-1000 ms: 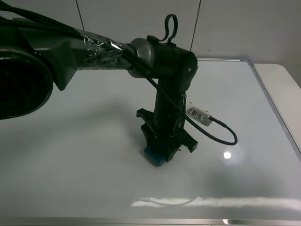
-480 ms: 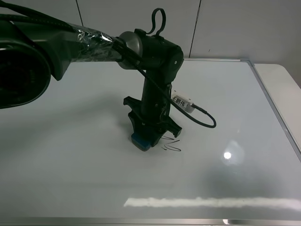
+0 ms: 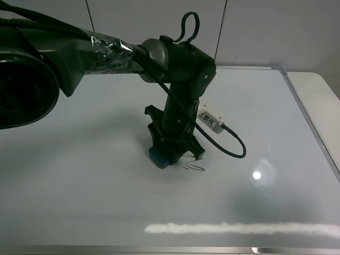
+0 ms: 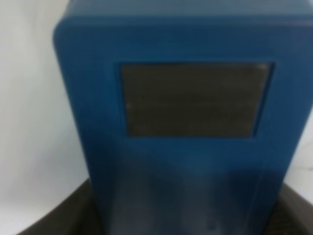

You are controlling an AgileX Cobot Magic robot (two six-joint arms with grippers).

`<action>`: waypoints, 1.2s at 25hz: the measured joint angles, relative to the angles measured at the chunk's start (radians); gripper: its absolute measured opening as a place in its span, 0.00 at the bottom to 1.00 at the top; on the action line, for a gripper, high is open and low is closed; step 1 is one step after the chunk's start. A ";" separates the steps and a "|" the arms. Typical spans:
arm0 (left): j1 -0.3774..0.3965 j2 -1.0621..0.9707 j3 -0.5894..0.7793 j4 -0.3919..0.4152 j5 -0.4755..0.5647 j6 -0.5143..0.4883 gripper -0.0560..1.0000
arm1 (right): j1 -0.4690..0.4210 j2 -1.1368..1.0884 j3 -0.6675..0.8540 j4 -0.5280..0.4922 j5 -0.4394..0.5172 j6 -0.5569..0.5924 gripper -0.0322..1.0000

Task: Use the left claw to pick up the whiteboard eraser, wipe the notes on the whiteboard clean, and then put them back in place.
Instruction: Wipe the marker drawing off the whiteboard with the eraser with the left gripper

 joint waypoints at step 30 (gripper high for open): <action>0.002 -0.015 0.000 0.040 0.000 0.139 0.57 | 0.000 0.000 0.000 0.000 0.000 0.000 0.99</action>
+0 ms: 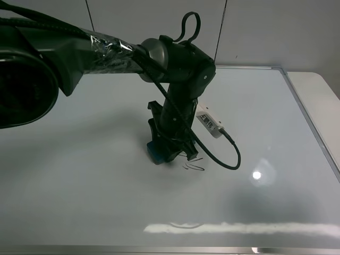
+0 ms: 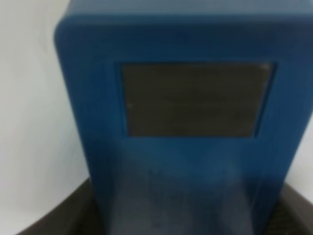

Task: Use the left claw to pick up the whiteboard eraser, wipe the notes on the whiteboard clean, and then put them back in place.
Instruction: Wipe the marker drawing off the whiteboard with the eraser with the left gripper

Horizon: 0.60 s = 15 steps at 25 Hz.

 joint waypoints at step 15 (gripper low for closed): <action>0.026 -0.001 0.001 -0.023 0.000 -0.023 0.57 | 0.000 0.000 0.000 0.000 0.000 0.000 0.99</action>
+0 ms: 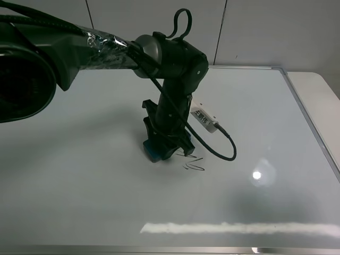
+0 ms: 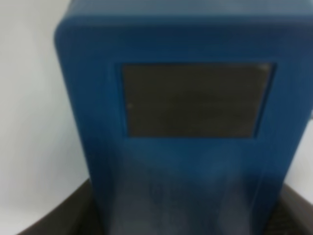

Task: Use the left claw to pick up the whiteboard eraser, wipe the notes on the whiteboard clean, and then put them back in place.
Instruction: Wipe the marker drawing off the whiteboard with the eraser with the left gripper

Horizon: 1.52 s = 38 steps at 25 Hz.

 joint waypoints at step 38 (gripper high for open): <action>-0.060 0.035 -0.006 -0.068 -0.001 -0.035 0.57 | 0.000 0.000 0.000 0.000 0.000 0.000 0.99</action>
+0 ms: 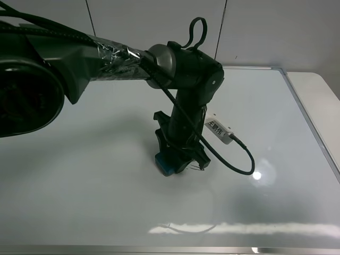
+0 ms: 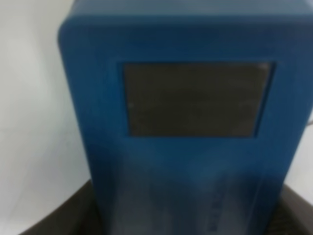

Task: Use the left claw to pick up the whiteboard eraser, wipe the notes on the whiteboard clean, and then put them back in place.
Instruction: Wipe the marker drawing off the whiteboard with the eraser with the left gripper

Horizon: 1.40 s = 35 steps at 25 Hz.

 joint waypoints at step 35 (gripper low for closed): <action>0.017 -0.098 0.165 0.052 -0.001 -0.017 0.57 | 0.000 0.000 0.000 0.000 0.000 0.000 0.99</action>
